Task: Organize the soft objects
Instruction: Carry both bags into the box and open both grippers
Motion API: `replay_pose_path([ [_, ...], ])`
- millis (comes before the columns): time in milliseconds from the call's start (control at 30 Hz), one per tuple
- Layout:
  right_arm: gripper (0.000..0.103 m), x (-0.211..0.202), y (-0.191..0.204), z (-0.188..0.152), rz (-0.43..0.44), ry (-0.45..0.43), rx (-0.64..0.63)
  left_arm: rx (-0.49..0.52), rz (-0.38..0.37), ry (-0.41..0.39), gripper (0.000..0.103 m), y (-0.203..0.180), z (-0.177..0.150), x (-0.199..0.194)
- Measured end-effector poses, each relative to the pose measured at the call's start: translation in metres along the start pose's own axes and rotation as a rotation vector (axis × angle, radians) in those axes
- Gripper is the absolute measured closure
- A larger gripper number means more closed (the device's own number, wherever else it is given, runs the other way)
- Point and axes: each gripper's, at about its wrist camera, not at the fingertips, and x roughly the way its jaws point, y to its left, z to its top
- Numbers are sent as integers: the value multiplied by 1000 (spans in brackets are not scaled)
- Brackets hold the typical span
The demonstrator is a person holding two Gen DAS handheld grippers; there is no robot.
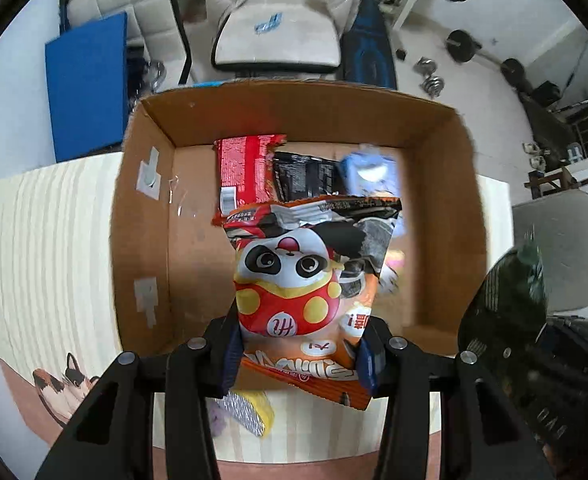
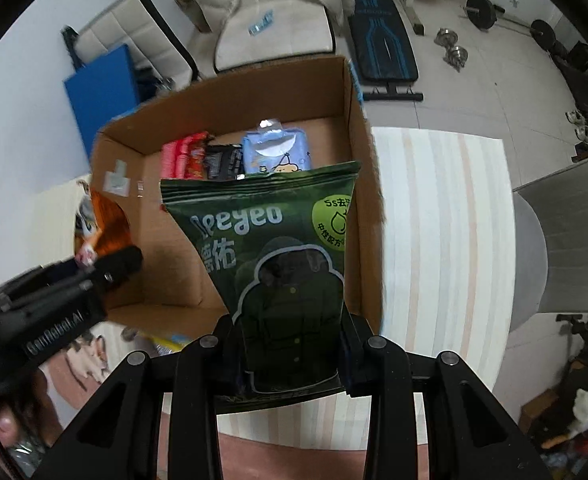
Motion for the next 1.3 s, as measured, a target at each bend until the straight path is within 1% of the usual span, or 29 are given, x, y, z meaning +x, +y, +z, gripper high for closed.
replay_pose_path([
  [33, 67, 10, 2, 8, -15, 17, 3, 0, 8, 17, 60, 1, 8, 9],
  [133, 67, 26, -8, 9, -57, 45, 2, 2, 18, 70, 60, 8, 28, 32],
  [200, 67, 29, -10, 0, -74, 57, 5, 1, 17, 106, 60, 8, 34, 43],
  [300, 66, 45, -12, 5, -103, 87, 6, 14, 19, 184, 59, 4, 35, 62],
  [333, 61, 51, -12, 6, -123, 97, -3, 10, 17, 208, 58, 4, 32, 69],
  [367, 54, 53, -12, 8, -141, 110, -12, 4, 6, 232, 57, 5, 32, 76],
  [400, 32, 60, -12, 10, -162, 120, -21, -6, -1, 257, 56, 6, 30, 83],
  [433, 27, 62, -11, 10, -173, 123, -31, -12, -4, 267, 54, 7, 29, 88],
  [467, 25, 62, -10, 10, -153, 123, -39, -9, -6, 265, 52, 6, 28, 90],
  [500, 25, 62, -10, 8, -163, 122, -43, -8, -3, 258, 47, 7, 28, 91],
  [567, 25, 60, -9, 6, -164, 117, -46, -17, -13, 245, 46, 7, 25, 89],
  [600, 24, 59, -10, 5, -161, 116, -43, -18, -22, 242, 43, 8, 25, 89],
  [633, 21, 59, -11, 4, -161, 117, -41, -18, -25, 237, 31, 8, 25, 88],
  [667, 20, 59, -11, 4, -157, 119, -40, -16, -27, 226, 25, 8, 24, 85],
  [700, 16, 58, -10, 5, -152, 120, -41, -14, -26, 208, 19, 9, 27, 81],
  [733, 11, 57, -10, 3, -143, 120, -42, -7, -21, 197, 14, 8, 26, 77],
  [767, 7, 55, -10, 2, -132, 118, -42, 0, -16, 192, 11, 7, 27, 74],
  [800, 0, 56, -8, 2, -128, 114, -44, 3, -14, 188, 9, 6, 26, 71],
  [900, 0, 48, -5, -1, -140, 86, -54, -3, -13, 163, 9, 8, 24, 60],
  [1000, 0, 44, -5, -3, -127, 67, -51, -14, 3, 134, 8, 9, 21, 48],
  [1100, 0, 39, -4, -5, -132, 45, -60, -23, 26, 82, 8, 12, 13, 32],
  [1300, 0, 32, -3, -12, -104, 22, -72, -32, 39, 13, 8, 13, -2, 10],
])
